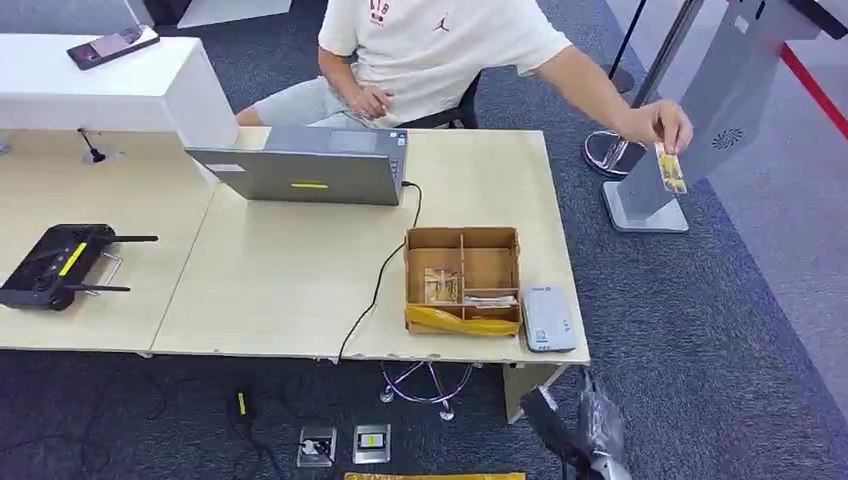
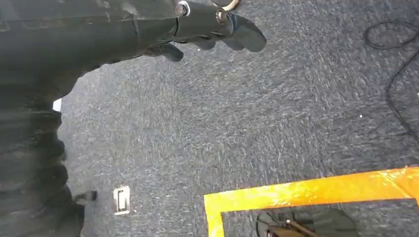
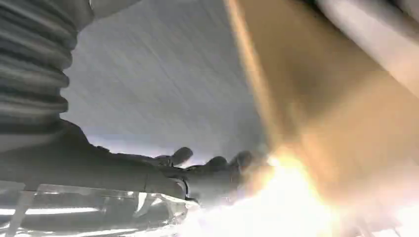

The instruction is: Pass the card to the sensor for recognition and then transmit it.

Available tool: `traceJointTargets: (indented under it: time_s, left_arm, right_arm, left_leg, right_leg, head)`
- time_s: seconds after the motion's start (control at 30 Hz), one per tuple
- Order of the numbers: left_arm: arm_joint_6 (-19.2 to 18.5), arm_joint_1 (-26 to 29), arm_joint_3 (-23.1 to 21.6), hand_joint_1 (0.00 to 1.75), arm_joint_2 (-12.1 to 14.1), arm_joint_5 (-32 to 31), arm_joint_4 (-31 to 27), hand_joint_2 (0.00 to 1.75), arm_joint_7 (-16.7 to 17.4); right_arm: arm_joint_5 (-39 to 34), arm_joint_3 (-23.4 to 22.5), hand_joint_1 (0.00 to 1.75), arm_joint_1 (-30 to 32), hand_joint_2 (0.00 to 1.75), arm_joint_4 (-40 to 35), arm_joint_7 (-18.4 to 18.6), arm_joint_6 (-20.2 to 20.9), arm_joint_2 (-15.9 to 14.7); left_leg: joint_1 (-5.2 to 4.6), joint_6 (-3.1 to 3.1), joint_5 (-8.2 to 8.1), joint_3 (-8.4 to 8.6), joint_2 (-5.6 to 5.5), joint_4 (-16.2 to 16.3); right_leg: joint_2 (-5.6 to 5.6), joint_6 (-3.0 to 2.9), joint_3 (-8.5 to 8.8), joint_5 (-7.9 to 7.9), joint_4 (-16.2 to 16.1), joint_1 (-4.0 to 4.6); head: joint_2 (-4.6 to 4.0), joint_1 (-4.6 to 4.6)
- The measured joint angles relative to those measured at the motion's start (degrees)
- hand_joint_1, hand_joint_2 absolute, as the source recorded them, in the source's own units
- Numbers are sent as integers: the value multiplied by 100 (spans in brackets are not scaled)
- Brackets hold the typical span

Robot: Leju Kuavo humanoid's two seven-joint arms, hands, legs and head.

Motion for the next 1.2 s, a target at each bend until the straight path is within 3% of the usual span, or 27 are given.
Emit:
traceJointTargets:
  time_s: [0.07, 0.13, 0.27, 0.43, 0.57, 0.73, 1.03, 1.2]
  left_arm:
    - [-2, 10, -59, 0, 13, 0, -2, 175, -63]
    - [-11, 12, -118, 0, 22, 15, -2, 175, -107]
    - [-26, -5, -240, 0, 35, 17, -4, 175, -182]
    - [-33, -18, -394, 0, 48, 57, -11, 175, -228]
    - [-28, -29, -501, 0, 72, 177, -70, 175, -228]
    - [-20, -39, -619, 0, 103, 334, -103, 175, -228]
    - [-4, -52, -831, 0, 142, 420, -173, 175, -228]
    - [2, -86, -953, 0, 162, 433, -205, 175, -243]
  right_arm:
    - [-343, -523, 0, 56, 175, -848, -93, 0, -5]
    - [-1148, -819, 0, 138, 175, -1739, 199, 0, -13]
    - [-686, -965, 0, 170, 175, -3115, 808, 2, -197]
    - [-185, -932, 0, 5, 175, -4128, 1142, 9, -409]
    - [-26, -816, 0, -167, 175, -4395, 1517, 13, -545]
    - [-334, -786, 0, -240, 175, -4410, 1293, 15, -649]
    - [-36, -458, 0, -533, 175, -4430, 1665, 17, -955]
    - [569, 45, 0, -968, 175, -4419, 2334, 72, -1218]
  left_leg:
    - [1, 0, 0, 7, 11, 2]
    - [-7, 0, -1, 8, 23, 2]
    - [-14, 0, -1, 15, 69, 3]
    - [-18, 1, -1, 16, 75, 3]
    - [-19, 1, -1, 16, 74, 4]
    - [-19, 3, -3, 15, 75, 4]
    - [-19, 4, -3, 13, 75, 4]
    - [-20, 4, -3, 8, 82, 4]
  right_leg:
    - [11, 0, 10, 0, 0, 2]
    - [24, 2, 5, 5, 0, -4]
    - [67, 9, -2, 15, 0, -12]
    - [79, 15, -4, 19, 0, -17]
    - [77, 15, -3, 19, 0, -17]
    - [79, 15, -5, 19, 0, -17]
    - [78, 15, -6, 19, 0, -17]
    - [80, 15, -10, 20, 3, -17]
  head:
    - [0, 7]
    - [0, 7]
    - [0, 9]
    - [0, 7]
    - [0, 7]
    - [0, 7]
    - [0, 7]
    - [0, 5]
